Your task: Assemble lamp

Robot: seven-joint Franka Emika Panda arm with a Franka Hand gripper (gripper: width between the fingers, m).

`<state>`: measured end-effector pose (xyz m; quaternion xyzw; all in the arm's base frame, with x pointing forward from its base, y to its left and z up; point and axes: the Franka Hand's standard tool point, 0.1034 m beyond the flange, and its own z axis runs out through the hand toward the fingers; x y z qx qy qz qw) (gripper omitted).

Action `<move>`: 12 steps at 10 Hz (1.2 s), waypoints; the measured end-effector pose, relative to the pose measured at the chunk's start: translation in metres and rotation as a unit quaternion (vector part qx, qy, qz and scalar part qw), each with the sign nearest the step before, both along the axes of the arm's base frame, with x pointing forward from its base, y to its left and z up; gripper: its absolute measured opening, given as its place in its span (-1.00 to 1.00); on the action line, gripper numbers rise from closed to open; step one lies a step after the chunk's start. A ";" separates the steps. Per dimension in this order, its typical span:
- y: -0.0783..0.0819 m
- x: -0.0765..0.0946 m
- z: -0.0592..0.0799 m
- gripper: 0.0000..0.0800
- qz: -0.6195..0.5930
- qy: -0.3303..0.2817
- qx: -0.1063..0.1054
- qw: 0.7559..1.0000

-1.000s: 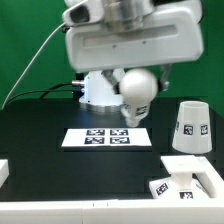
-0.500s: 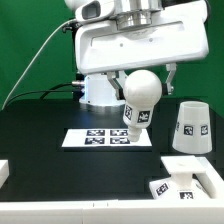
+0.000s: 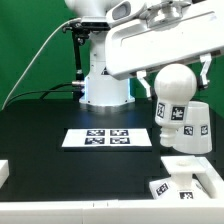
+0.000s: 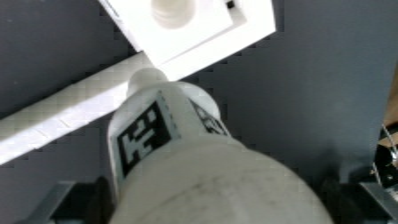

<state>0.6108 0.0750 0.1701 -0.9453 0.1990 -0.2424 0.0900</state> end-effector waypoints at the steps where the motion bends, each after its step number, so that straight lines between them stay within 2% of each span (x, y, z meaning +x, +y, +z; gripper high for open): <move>1: 0.000 -0.002 -0.002 0.43 0.000 0.002 -0.001 1.000; 4: 0.000 -0.002 -0.004 0.43 0.000 0.004 -0.001 1.000; 5: -0.010 0.000 -0.004 0.43 0.007 -0.005 -0.010 1.000; 6: -0.023 0.002 -0.003 0.43 0.002 -0.013 -0.006 1.000; 8: -0.003 0.002 -0.004 0.43 0.000 -0.020 0.022 1.000; 11: 0.025 -0.005 -0.016 0.43 0.004 0.003 0.042 0.999; 12: 0.024 -0.005 -0.016 0.43 0.004 0.003 0.041 0.999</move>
Offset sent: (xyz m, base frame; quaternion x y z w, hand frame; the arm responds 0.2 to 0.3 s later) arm 0.0000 0.0000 0.0000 0.0000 0.0000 0.0000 1.0000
